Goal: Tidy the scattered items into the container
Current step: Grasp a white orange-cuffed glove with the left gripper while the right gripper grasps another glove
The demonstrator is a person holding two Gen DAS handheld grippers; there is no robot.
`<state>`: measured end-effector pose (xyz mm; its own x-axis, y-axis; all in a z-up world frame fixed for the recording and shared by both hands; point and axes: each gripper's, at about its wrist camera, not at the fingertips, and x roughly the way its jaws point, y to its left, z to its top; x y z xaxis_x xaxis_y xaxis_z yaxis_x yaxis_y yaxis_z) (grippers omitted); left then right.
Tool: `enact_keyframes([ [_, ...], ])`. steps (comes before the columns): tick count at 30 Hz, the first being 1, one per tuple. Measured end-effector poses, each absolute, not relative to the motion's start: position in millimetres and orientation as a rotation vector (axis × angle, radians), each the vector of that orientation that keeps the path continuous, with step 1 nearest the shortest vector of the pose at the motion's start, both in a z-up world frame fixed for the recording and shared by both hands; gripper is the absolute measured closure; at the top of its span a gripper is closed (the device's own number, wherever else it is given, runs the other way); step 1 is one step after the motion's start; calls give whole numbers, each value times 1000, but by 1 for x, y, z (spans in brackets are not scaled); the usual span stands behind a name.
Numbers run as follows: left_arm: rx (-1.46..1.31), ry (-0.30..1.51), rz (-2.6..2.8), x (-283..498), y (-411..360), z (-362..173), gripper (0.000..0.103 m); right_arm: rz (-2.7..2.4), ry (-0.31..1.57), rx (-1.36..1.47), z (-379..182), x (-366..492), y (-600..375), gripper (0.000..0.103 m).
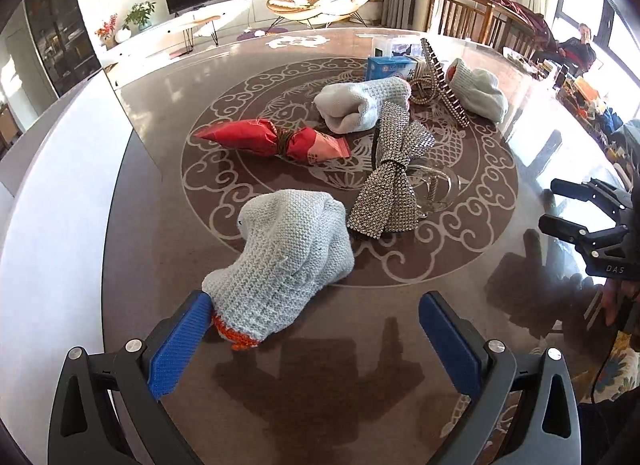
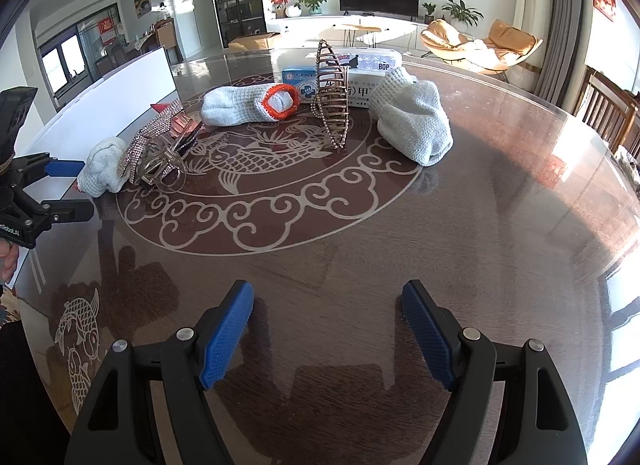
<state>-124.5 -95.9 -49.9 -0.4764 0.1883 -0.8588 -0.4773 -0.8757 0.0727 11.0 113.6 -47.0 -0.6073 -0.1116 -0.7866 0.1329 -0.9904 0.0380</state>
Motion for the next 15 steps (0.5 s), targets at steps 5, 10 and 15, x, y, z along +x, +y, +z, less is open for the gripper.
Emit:
enact_keyframes([
  [5,-1316,528,2400,-140,-85,-46,0,-2699,30,1317,-47,11,114,25],
  [10,-1257,570,2385,-135,-89,-35,0,-2697,17,1314,-47,12,114,25],
  [15,-1258,686,2301,-140,-79,-50,0,-2694,2,1310,-46,12,116,25],
])
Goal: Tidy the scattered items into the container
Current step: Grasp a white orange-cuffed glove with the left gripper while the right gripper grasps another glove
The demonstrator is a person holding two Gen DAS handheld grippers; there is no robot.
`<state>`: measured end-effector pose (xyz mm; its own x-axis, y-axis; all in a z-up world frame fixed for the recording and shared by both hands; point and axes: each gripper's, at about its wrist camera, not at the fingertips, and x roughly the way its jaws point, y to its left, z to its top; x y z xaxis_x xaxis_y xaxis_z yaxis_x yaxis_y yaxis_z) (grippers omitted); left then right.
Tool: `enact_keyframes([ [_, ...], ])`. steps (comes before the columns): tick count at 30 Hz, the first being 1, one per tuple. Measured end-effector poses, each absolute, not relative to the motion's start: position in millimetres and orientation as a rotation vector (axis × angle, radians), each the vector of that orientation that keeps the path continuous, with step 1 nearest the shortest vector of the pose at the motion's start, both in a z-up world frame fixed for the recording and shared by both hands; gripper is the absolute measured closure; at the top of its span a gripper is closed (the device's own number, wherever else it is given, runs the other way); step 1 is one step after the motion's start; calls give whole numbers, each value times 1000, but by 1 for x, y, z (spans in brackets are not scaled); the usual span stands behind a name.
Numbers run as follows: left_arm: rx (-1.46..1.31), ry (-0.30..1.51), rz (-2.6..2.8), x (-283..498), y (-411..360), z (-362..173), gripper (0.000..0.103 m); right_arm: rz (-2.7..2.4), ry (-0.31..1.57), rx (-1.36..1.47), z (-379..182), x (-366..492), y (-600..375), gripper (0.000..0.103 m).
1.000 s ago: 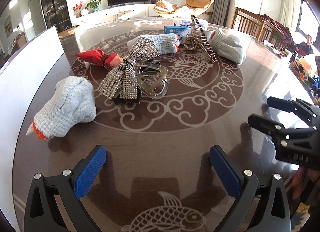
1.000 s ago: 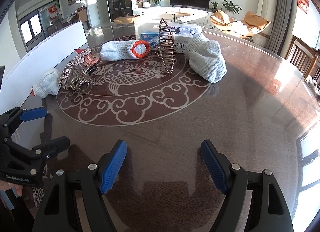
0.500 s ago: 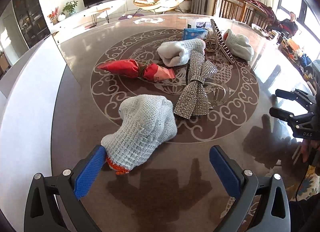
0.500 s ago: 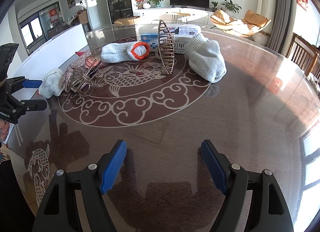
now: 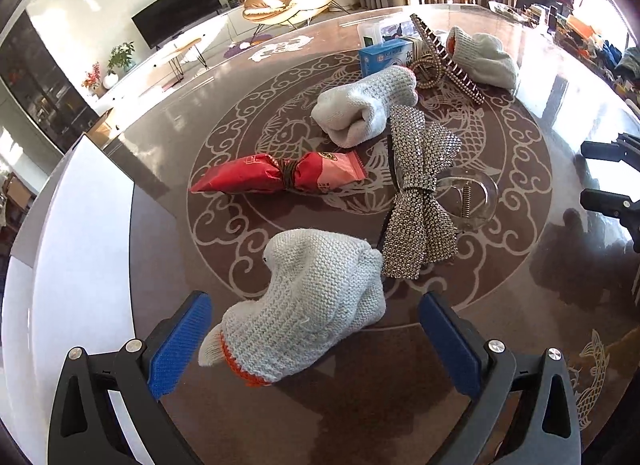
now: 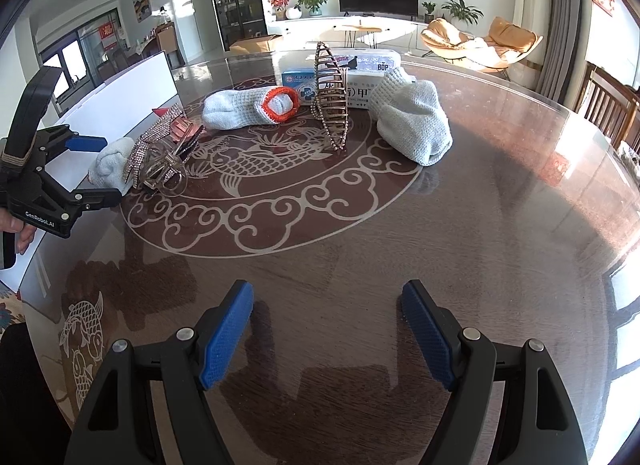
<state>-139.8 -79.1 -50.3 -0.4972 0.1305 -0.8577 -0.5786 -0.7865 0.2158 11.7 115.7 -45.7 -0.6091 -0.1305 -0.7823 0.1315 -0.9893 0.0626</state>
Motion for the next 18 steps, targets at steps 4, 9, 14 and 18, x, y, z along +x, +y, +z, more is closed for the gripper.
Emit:
enact_keyframes([
  [4,-1261,526,2312,-139,-90,-45,47,-2694,0,1309,-46,12,116,25],
  [9,-1303,237,2476,-112,-116,-36,64,-2683,-45,1296,-45,13,121,25],
  [14,-1312,82,2650,-62,-113,-40,65,-2641,-523,1131,-35,3,186,25],
  [18,-1317,58,2703,-56,-108,-43,65,-2664,-511,1112,-16,-60,216,25],
])
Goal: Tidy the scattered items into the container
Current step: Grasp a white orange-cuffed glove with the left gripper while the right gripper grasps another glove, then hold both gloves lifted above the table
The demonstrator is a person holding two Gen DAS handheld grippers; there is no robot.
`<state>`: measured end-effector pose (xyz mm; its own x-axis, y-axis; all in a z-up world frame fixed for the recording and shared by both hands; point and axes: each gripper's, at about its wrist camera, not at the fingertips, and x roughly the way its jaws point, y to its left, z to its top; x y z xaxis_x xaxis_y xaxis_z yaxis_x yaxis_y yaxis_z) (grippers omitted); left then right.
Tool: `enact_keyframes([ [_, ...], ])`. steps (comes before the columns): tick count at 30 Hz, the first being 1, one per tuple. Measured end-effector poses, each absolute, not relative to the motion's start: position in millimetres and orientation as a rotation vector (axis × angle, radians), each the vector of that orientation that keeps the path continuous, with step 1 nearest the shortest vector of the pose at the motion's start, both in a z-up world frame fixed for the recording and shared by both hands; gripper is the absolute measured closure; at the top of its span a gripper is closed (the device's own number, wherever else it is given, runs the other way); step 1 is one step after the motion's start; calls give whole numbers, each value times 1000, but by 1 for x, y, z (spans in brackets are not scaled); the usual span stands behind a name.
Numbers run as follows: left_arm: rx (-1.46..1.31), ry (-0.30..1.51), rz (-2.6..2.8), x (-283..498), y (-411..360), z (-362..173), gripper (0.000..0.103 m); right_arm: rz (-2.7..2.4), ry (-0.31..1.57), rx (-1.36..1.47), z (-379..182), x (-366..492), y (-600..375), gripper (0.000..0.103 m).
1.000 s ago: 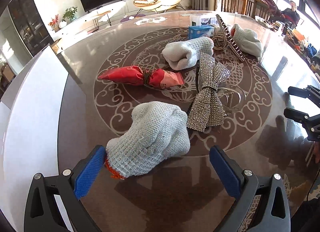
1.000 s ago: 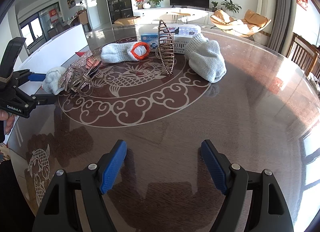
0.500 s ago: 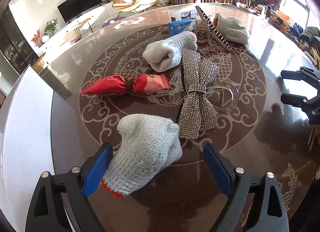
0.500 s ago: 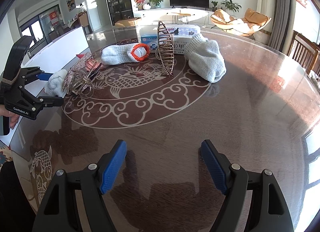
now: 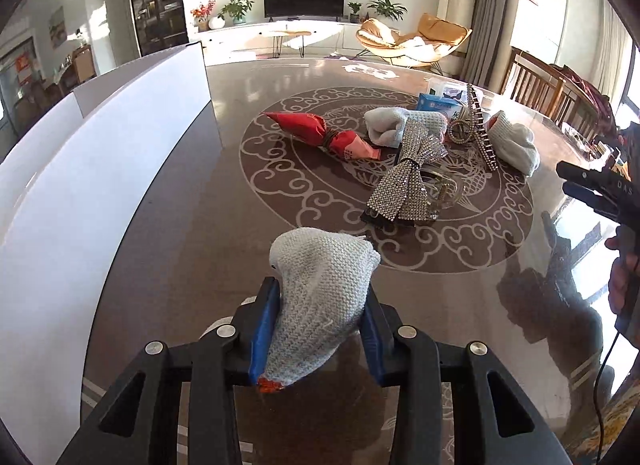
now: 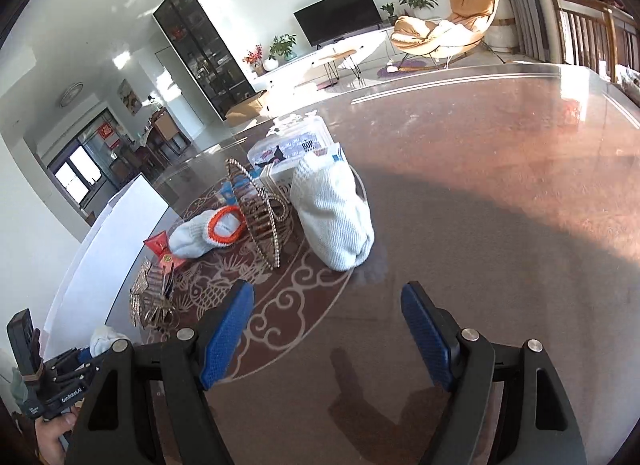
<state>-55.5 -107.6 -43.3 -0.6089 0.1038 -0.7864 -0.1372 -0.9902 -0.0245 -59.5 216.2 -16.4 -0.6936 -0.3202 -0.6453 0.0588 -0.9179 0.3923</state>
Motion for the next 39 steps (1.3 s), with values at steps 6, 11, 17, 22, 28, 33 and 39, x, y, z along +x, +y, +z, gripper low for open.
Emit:
enact_keyframes([
  [6,-1344,-1,2694,-70,-112,-45,64,-2594,26,1181,-14,-131,175,25],
  [11,-1364,3,2690,-81,-108,-50,63,-2595,104,1304,-40,-150,171,73],
  [17,-1364,-29,2662,-63,-96,-49,64,-2481,57,1296,-36,-62,161,74],
  [22,-1337,25,2714,-45,-69,-51,54,-2545,128,1254,-38,3,154,58],
  [28,-1402,38,2708,-58,-67,-62,27,-2546,242,1248,-44,-4,142,35],
  [33,-1416,22,2750,-63,-77,-68,7,-2562,210,1259,-45,-8,142,32],
  [39,-1426,47,2718,-66,-72,-69,0,-2561,206,1259,-46,-9,142,32],
])
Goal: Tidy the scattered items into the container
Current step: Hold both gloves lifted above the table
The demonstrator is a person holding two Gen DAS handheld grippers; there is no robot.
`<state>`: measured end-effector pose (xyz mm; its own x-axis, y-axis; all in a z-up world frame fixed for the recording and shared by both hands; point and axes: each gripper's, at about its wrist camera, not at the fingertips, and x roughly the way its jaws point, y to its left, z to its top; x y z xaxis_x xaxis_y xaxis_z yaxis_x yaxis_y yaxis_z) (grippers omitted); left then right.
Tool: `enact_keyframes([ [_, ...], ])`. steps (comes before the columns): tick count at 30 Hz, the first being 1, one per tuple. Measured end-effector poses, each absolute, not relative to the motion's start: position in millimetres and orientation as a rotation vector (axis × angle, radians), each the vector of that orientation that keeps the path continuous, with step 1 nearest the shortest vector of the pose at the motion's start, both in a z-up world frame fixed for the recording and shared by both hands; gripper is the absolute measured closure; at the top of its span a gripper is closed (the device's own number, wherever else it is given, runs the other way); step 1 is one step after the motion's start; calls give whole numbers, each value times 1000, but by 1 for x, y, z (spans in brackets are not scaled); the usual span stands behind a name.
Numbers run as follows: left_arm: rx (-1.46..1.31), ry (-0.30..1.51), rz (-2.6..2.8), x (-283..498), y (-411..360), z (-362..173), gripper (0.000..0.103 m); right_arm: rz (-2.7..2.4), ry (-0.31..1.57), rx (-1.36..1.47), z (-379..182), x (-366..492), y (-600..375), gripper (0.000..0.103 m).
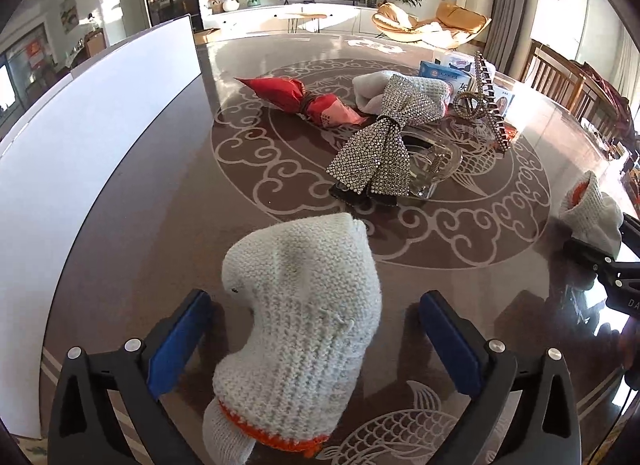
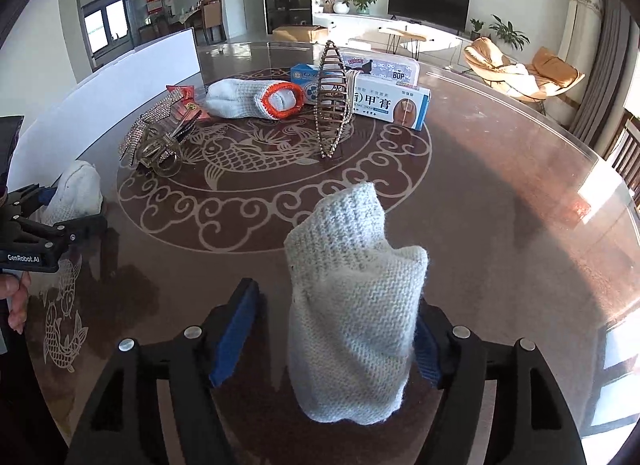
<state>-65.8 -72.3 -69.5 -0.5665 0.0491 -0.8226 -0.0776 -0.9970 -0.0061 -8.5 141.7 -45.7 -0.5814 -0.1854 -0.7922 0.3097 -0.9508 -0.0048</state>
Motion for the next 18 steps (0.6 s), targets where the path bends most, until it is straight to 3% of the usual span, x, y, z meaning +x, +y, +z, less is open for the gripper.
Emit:
enact_keyframes([
  [18,-1423,43,2734,-63,-72,-69,0,-2560,202,1259,-46,-8,142,32],
])
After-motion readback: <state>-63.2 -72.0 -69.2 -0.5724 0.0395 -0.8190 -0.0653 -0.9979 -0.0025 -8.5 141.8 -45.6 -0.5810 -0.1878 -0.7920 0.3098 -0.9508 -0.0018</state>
